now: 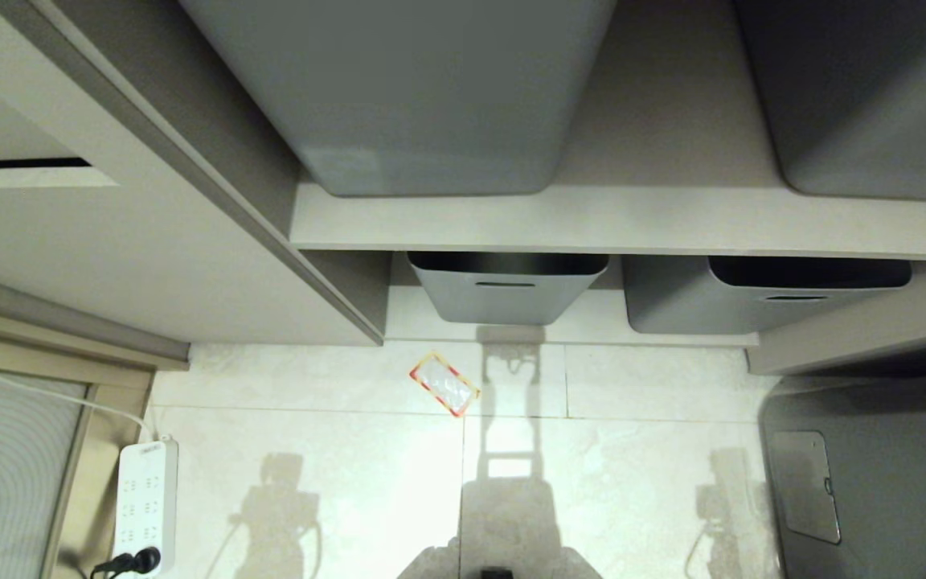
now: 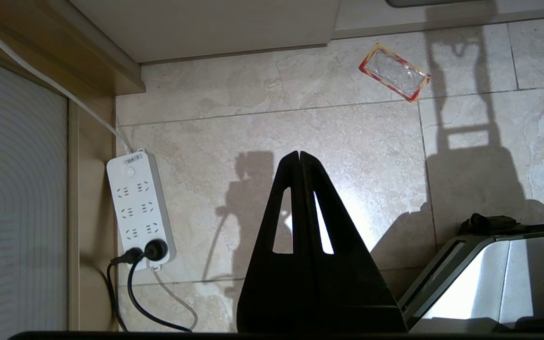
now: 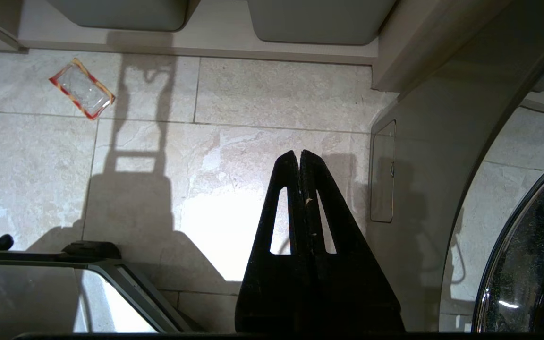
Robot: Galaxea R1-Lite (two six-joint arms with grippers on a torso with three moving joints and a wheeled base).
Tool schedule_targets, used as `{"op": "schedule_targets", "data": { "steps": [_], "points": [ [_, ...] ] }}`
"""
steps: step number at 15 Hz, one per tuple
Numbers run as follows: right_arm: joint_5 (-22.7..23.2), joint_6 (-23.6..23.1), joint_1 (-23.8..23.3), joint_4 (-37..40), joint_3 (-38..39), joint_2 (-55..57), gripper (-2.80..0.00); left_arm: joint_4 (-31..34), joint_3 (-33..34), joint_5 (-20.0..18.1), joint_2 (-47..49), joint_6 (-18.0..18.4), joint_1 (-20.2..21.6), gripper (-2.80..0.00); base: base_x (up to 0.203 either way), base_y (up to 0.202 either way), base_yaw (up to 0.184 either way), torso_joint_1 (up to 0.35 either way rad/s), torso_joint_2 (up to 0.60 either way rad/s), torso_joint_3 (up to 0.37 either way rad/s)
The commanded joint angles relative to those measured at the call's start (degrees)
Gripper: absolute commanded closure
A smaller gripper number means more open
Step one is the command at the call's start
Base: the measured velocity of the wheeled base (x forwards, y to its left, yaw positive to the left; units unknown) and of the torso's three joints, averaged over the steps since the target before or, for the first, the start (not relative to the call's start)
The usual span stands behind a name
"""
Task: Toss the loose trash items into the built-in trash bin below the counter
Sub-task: Pick up the garbage
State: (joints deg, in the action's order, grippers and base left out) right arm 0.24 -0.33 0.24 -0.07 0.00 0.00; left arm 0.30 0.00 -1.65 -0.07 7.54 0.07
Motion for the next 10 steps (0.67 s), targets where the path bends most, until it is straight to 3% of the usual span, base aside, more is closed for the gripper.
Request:
{"op": "schedule_targets", "data": {
  "steps": [1,10],
  "points": [
    [0.0,0.0,0.0,0.0,0.0,-0.1,0.0,0.0,0.0,0.0,0.1,0.3,0.0,0.0,0.0,0.0,0.0,0.0,0.0,0.0],
    [0.0,0.0,0.0,0.0,0.0,-0.1,0.0,0.0,0.0,-0.2,0.1,0.4,-0.1,0.0,0.0,0.0,0.0,0.0,0.0,0.0]
  ]
}}
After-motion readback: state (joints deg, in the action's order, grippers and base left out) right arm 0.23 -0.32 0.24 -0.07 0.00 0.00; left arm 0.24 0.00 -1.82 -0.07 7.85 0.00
